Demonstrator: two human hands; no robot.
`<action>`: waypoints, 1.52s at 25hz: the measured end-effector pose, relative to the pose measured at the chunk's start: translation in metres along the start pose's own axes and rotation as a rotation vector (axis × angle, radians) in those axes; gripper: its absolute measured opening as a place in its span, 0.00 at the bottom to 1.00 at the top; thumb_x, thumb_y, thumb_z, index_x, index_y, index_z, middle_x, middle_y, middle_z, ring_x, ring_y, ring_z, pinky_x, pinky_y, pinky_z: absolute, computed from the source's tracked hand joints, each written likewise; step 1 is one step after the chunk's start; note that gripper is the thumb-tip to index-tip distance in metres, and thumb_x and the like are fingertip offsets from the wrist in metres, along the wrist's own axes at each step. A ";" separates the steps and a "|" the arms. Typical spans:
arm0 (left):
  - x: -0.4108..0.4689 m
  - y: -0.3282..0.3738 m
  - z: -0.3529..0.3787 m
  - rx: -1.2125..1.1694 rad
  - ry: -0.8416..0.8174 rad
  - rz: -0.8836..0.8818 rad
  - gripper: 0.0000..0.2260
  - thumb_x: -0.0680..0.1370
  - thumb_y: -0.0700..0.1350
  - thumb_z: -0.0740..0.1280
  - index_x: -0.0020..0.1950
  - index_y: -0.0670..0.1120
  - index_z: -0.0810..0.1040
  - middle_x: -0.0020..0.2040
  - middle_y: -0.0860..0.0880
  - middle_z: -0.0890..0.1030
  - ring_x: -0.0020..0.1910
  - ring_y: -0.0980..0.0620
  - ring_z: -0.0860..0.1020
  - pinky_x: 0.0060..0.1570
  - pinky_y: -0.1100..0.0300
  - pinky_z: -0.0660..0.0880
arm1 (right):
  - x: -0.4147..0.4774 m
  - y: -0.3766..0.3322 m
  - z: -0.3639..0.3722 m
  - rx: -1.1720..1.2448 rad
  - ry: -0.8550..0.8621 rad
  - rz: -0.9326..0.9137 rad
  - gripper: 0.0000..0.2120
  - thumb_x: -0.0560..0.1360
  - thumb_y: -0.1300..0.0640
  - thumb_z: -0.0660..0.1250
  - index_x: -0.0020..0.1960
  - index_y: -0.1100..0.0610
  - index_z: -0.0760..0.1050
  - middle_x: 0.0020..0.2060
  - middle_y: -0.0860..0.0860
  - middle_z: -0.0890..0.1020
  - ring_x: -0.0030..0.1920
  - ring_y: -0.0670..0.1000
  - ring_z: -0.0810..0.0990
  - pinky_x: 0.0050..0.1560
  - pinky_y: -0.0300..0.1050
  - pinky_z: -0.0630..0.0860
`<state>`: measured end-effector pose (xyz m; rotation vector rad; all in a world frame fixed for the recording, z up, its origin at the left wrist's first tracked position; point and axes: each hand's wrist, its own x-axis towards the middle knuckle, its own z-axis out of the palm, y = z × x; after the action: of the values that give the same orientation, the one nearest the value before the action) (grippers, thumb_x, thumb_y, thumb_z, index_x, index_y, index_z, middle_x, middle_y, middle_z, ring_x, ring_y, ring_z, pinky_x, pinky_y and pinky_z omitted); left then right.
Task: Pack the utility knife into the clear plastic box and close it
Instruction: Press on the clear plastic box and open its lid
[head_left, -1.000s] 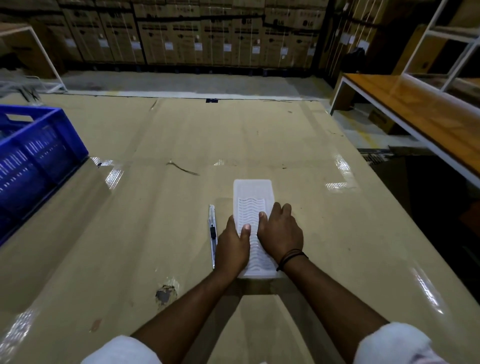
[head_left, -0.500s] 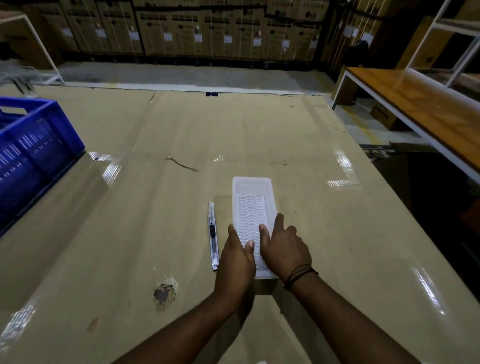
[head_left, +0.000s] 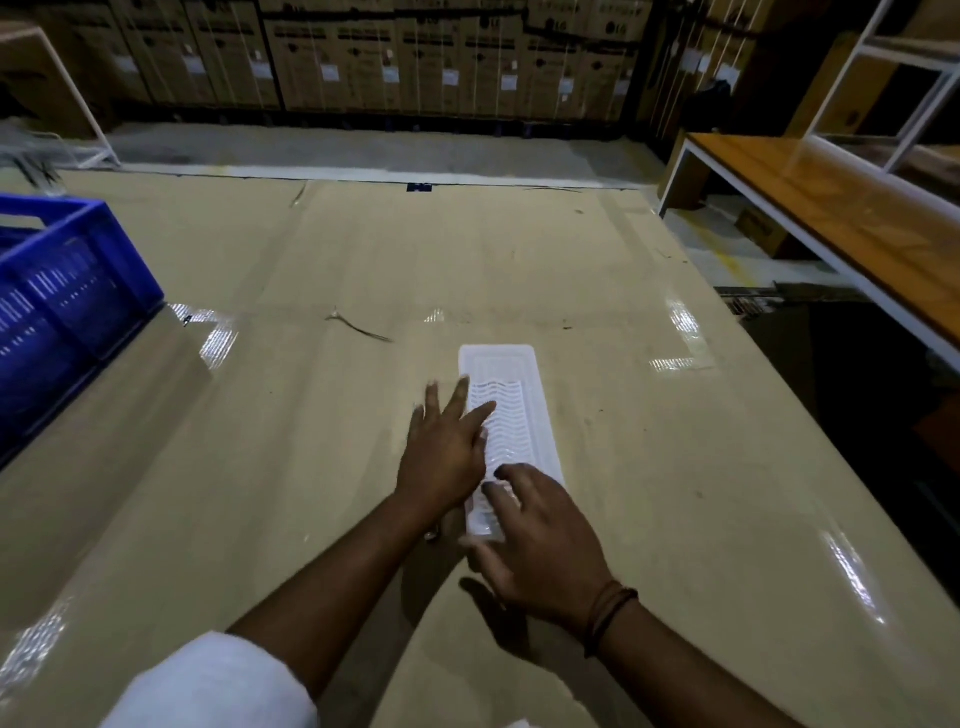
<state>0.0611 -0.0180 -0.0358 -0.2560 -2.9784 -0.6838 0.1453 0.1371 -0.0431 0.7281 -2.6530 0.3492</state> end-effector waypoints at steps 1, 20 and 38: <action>0.008 0.000 0.001 0.061 -0.022 0.060 0.21 0.85 0.52 0.55 0.79 0.56 0.65 0.84 0.50 0.53 0.83 0.39 0.46 0.80 0.42 0.48 | -0.006 -0.002 0.006 -0.025 -0.012 -0.027 0.27 0.75 0.38 0.66 0.61 0.60 0.79 0.58 0.58 0.81 0.59 0.59 0.78 0.62 0.53 0.76; 0.024 -0.005 0.021 0.118 -0.094 0.163 0.25 0.85 0.57 0.48 0.82 0.54 0.55 0.84 0.51 0.51 0.83 0.43 0.44 0.79 0.44 0.42 | -0.015 0.059 -0.011 -0.050 0.100 -0.412 0.18 0.80 0.51 0.67 0.63 0.63 0.81 0.63 0.60 0.82 0.63 0.59 0.82 0.60 0.53 0.81; 0.024 -0.004 0.021 0.076 -0.093 0.154 0.25 0.85 0.57 0.50 0.82 0.54 0.55 0.84 0.52 0.51 0.83 0.44 0.44 0.79 0.44 0.42 | -0.025 0.062 -0.006 -0.111 0.168 -0.343 0.23 0.79 0.42 0.68 0.58 0.63 0.83 0.56 0.60 0.85 0.57 0.60 0.83 0.55 0.56 0.82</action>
<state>0.0360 -0.0092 -0.0538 -0.5195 -3.0223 -0.5557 0.1338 0.2020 -0.0559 1.0462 -2.3155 0.1599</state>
